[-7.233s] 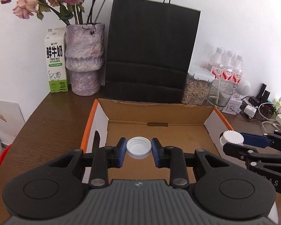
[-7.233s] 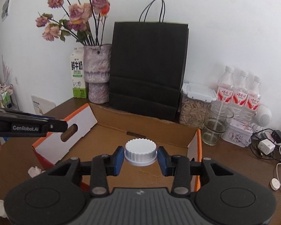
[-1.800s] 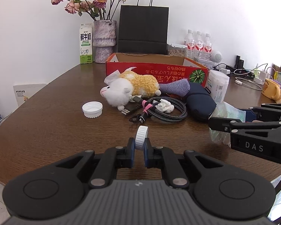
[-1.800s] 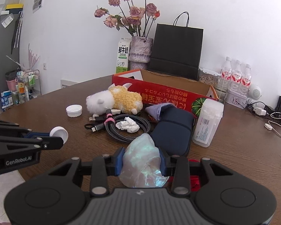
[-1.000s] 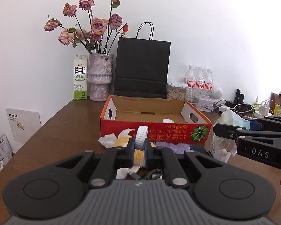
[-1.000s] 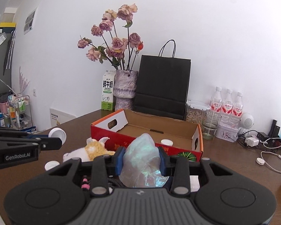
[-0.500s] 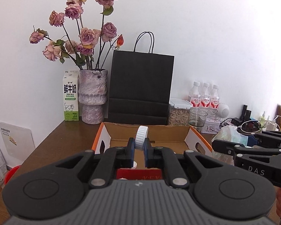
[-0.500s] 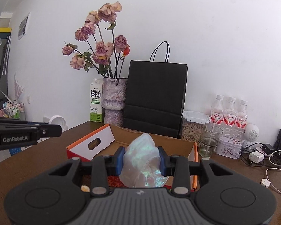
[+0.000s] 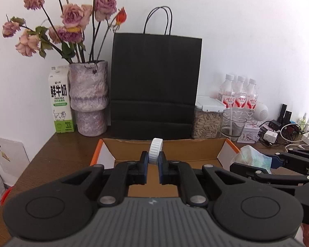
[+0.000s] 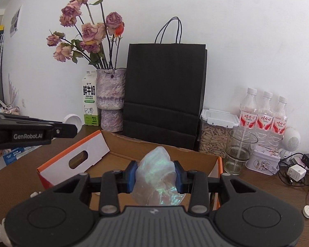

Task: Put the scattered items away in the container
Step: 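Carry the cap and the bag into the box and open both tools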

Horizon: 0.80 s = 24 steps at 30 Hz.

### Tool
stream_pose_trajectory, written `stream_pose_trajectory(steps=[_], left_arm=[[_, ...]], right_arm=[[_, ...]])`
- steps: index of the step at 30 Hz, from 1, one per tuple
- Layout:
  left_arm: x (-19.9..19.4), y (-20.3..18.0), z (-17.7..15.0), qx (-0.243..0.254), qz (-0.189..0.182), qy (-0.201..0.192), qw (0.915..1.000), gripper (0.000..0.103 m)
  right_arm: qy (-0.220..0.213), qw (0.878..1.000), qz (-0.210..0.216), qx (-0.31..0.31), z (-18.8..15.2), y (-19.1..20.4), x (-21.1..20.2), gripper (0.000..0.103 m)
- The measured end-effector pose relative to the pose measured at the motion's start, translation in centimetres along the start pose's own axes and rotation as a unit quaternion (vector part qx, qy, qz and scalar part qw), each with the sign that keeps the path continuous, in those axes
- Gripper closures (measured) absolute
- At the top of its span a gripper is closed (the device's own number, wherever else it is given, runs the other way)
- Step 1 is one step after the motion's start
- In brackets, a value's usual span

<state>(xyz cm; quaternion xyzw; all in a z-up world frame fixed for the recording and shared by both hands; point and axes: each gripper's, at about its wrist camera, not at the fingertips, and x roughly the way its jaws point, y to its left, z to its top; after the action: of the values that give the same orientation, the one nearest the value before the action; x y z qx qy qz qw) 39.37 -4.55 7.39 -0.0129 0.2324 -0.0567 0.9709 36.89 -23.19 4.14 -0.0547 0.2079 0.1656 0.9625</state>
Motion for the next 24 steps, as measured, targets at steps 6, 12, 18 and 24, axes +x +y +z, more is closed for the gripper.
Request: stream_pose_trajectory(steps=[6, 12, 18, 24], left_arm=[[4.4, -0.4, -1.1, 0.017, -0.001, 0.057, 0.9982, 0.093], [5.7, -0.3, -1.5, 0.01, -0.005, 0.082, 0.9966, 0.093], [5.5, -0.5, -1.2, 0.015, 0.0, 0.079, 0.9968, 0.093], [4.6, -0.5, -0.9, 0.005, 0.011, 0.047, 0.9988, 0.003]], right_arm=[[0.031, 0.999, 0.011, 0.036, -0.3, -1.4, 2.9, 0.068], [0.047, 0.998, 0.01, 0.037, -0.3, -1.9, 3.7, 0.068], [0.073, 0.996, 0.023, 0.046, -0.2, -2.0, 5.0, 0.067], [0.085, 0.996, 0.007, 0.03, -0.4, -1.6, 5.2, 0.006]])
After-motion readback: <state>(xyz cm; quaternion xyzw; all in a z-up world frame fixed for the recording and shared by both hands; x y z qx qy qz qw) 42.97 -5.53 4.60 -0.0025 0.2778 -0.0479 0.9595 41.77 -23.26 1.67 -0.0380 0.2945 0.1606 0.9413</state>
